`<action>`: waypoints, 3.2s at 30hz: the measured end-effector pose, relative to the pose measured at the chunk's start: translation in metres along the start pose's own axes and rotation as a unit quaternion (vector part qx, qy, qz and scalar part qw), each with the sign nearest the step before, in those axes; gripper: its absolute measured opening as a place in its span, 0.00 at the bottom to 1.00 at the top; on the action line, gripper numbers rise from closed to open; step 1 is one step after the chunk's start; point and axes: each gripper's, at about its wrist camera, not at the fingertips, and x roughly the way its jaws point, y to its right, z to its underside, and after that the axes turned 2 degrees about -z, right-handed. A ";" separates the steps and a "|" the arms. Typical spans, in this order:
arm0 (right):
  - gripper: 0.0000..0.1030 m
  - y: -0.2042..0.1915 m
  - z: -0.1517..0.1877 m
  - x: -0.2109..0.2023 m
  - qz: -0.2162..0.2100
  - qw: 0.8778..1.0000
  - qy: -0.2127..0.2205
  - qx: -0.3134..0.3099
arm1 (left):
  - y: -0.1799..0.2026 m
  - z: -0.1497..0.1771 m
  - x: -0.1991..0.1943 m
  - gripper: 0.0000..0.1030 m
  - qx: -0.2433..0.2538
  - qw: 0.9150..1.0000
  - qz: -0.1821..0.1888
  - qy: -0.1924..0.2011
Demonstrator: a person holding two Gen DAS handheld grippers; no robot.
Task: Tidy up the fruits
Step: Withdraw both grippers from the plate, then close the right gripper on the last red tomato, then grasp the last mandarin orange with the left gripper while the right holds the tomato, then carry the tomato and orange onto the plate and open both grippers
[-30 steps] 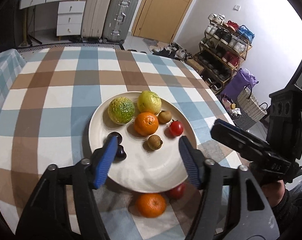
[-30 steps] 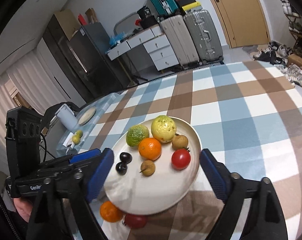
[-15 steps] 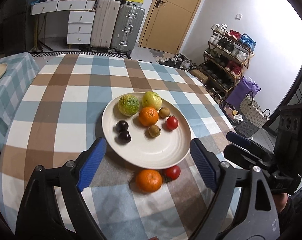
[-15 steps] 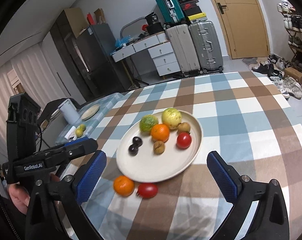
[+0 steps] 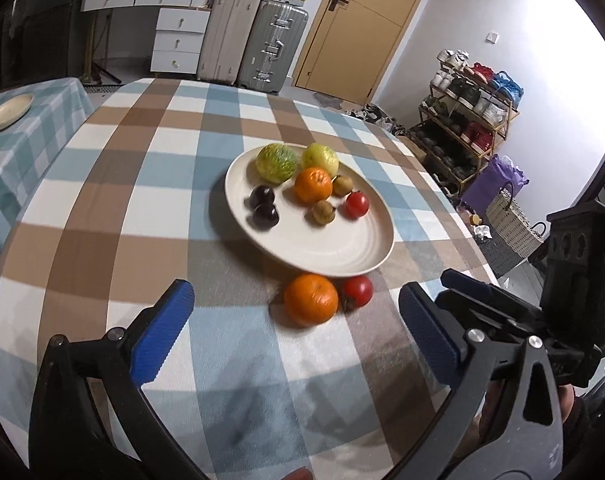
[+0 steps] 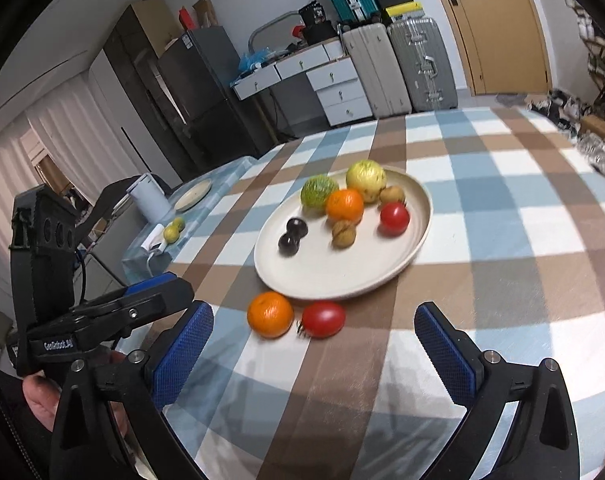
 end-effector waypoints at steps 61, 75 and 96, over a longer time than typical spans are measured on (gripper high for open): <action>0.33 0.040 0.008 0.015 0.000 1.000 -0.031 0.005 | 0.006 -0.002 0.079 0.87 0.011 0.998 0.007 -0.064; 0.33 0.049 0.010 0.017 -0.015 0.999 -0.035 0.015 | 0.016 0.000 0.086 0.36 0.041 0.994 0.026 -0.097; 0.33 0.049 -0.021 0.014 -0.045 0.999 0.000 0.024 | 0.014 -0.070 0.069 0.36 0.034 0.998 0.043 -0.041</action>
